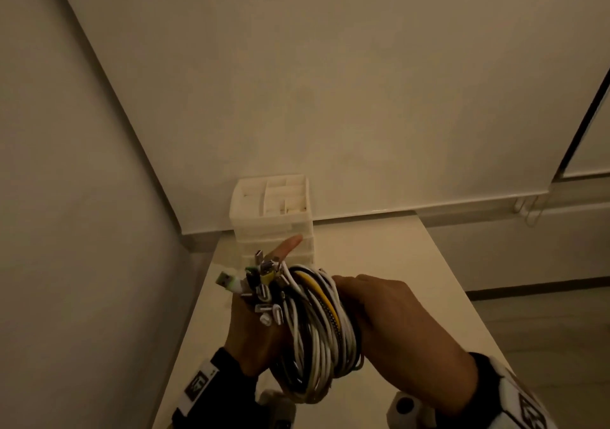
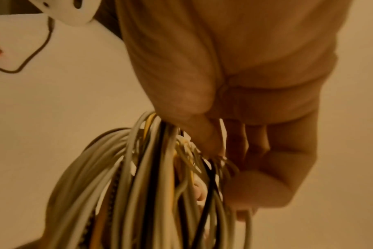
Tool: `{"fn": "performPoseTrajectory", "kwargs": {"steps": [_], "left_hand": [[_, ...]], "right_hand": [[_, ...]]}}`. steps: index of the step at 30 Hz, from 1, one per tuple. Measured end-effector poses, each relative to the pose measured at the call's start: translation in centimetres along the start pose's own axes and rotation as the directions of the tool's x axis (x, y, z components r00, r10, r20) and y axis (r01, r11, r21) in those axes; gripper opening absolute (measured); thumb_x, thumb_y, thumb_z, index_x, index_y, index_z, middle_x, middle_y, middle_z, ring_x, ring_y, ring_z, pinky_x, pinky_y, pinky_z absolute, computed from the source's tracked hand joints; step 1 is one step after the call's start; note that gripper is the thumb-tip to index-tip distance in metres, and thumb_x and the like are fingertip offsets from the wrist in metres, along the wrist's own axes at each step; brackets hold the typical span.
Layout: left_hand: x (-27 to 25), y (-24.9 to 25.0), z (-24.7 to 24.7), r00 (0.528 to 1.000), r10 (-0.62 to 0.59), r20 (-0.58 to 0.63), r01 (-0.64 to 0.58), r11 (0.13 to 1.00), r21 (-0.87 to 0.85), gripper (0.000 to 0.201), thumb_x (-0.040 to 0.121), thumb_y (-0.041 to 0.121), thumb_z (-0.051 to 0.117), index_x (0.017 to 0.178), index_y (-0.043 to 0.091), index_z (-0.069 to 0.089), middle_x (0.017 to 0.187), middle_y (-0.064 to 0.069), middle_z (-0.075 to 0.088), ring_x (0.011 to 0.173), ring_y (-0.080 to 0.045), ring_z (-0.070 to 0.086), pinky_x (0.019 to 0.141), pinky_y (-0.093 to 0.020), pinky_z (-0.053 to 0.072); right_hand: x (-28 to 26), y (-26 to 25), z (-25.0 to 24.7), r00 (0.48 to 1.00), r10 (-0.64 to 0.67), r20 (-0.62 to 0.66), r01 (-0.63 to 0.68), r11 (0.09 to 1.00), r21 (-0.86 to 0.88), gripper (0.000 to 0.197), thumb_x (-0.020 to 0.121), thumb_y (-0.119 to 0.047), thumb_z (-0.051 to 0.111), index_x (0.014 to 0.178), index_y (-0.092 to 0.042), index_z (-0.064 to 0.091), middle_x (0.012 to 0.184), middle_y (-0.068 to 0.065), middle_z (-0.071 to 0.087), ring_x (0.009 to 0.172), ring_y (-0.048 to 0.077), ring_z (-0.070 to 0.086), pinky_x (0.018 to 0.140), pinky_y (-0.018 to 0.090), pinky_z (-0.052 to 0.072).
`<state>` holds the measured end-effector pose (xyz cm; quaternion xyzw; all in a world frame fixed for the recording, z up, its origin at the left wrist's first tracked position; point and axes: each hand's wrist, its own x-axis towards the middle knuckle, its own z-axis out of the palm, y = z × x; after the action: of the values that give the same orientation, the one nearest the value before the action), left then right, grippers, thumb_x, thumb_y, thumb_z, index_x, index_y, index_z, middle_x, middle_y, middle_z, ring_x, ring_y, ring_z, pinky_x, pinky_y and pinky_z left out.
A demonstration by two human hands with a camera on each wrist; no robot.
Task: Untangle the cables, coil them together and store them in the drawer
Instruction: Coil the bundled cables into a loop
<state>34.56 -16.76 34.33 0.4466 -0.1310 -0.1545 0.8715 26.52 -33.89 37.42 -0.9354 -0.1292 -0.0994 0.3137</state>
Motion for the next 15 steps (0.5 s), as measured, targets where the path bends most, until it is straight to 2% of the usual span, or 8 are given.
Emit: {"fn": "performPoseTrajectory", "kwargs": {"steps": [2, 4, 6, 7, 9, 10, 11, 15], "left_hand": [[-0.1, 0.0, -0.7, 0.999, 0.038, 0.036, -0.042, 0.992, 0.115, 0.067, 0.085, 0.051, 0.065, 0.138, 0.012, 0.051, 0.119, -0.025, 0.062, 0.114, -0.036, 0.059, 0.103, -0.050, 0.044], [-0.4, -0.5, -1.3, 0.988, -0.064, 0.138, 0.049, 0.993, 0.106, 0.069, 0.067, 0.051, 0.083, 0.124, 0.017, 0.065, 0.113, -0.019, 0.066, 0.109, -0.032, 0.063, 0.100, -0.045, 0.048], [-0.6, -0.4, -0.8, 0.994, -0.028, 0.106, 0.005, 0.977, 0.213, 0.039, 0.065, 0.041, 0.088, 0.101, 0.035, 0.075, 0.098, -0.002, 0.073, 0.096, -0.015, 0.067, 0.091, -0.031, 0.053], [-1.0, -0.5, -0.5, 0.990, 0.009, 0.142, -0.045, 0.966, 0.255, 0.038, 0.069, 0.042, 0.085, 0.104, 0.032, 0.075, 0.097, -0.002, 0.073, 0.095, -0.014, 0.067, 0.091, -0.030, 0.051], [-1.4, -0.2, 0.3, 0.978, 0.054, 0.201, -0.134, 0.903, 0.409, 0.031, 0.095, 0.032, 0.057, 0.121, 0.018, 0.067, 0.101, -0.011, 0.071, 0.099, -0.016, 0.066, 0.094, -0.029, 0.049], [-1.9, -0.3, 1.2, 0.980, 0.060, 0.192, -0.137, 0.897, 0.420, 0.032, 0.101, 0.013, 0.042, 0.115, 0.016, 0.070, 0.094, -0.007, 0.073, 0.093, -0.010, 0.068, 0.087, -0.022, 0.051], [-1.9, -0.3, 1.2, 0.985, -0.030, 0.169, -0.015, 0.966, 0.258, 0.044, 0.099, -0.004, 0.037, 0.104, 0.020, 0.074, 0.085, 0.001, 0.075, 0.085, -0.003, 0.069, 0.080, -0.015, 0.052], [-2.6, -0.2, 2.9, 0.984, 0.121, 0.133, -0.161, 0.920, 0.356, 0.040, 0.088, 0.005, 0.061, 0.083, 0.042, 0.076, 0.076, 0.022, 0.072, 0.076, 0.008, 0.067, 0.069, -0.008, 0.049]], "right_hand": [[0.2, -0.1, -0.4, 0.998, -0.031, 0.046, 0.033, 0.999, -0.036, 0.023, 0.098, -0.028, 0.041, 0.116, -0.034, 0.054, 0.097, -0.012, 0.058, 0.086, 0.008, 0.054, 0.080, 0.029, 0.049], [0.3, -0.1, -1.1, 0.992, -0.082, 0.098, 0.088, 0.995, -0.056, 0.024, 0.095, -0.037, 0.036, 0.115, -0.037, 0.049, 0.098, -0.019, 0.049, 0.086, 0.006, 0.051, 0.079, 0.025, 0.049], [0.4, 0.0, -1.8, 0.981, -0.117, 0.153, 0.128, 0.990, -0.064, 0.030, 0.090, -0.042, 0.033, 0.114, -0.039, 0.049, 0.096, -0.022, 0.042, 0.085, 0.004, 0.051, 0.076, 0.021, 0.049], [0.5, 0.3, -1.9, 0.977, -0.118, 0.176, 0.133, 0.988, -0.076, 0.026, 0.092, -0.040, 0.034, 0.112, -0.036, 0.051, 0.096, -0.021, 0.045, 0.084, 0.005, 0.052, 0.076, 0.024, 0.050], [0.9, 0.9, -2.0, 0.970, -0.118, 0.215, 0.143, 0.984, -0.104, 0.012, 0.095, -0.031, 0.044, 0.103, -0.031, 0.053, 0.093, -0.013, 0.057, 0.080, 0.010, 0.056, 0.074, 0.037, 0.053], [1.2, 1.1, -1.9, 0.963, -0.129, 0.238, 0.159, 0.981, -0.112, 0.008, 0.094, -0.031, 0.047, 0.100, -0.030, 0.053, 0.090, -0.009, 0.062, 0.078, 0.013, 0.059, 0.072, 0.040, 0.053], [1.5, 1.2, -1.9, 0.954, -0.141, 0.264, 0.177, 0.977, -0.121, 0.008, 0.094, -0.031, 0.050, 0.100, -0.030, 0.055, 0.087, -0.006, 0.065, 0.075, 0.014, 0.061, 0.071, 0.041, 0.054], [1.4, 0.8, -2.0, 0.963, -0.181, 0.197, 0.184, 0.983, 0.004, 0.012, 0.095, -0.025, 0.055, 0.100, -0.027, 0.066, 0.085, -0.006, 0.071, 0.072, 0.008, 0.063, 0.070, 0.031, 0.052]]}}
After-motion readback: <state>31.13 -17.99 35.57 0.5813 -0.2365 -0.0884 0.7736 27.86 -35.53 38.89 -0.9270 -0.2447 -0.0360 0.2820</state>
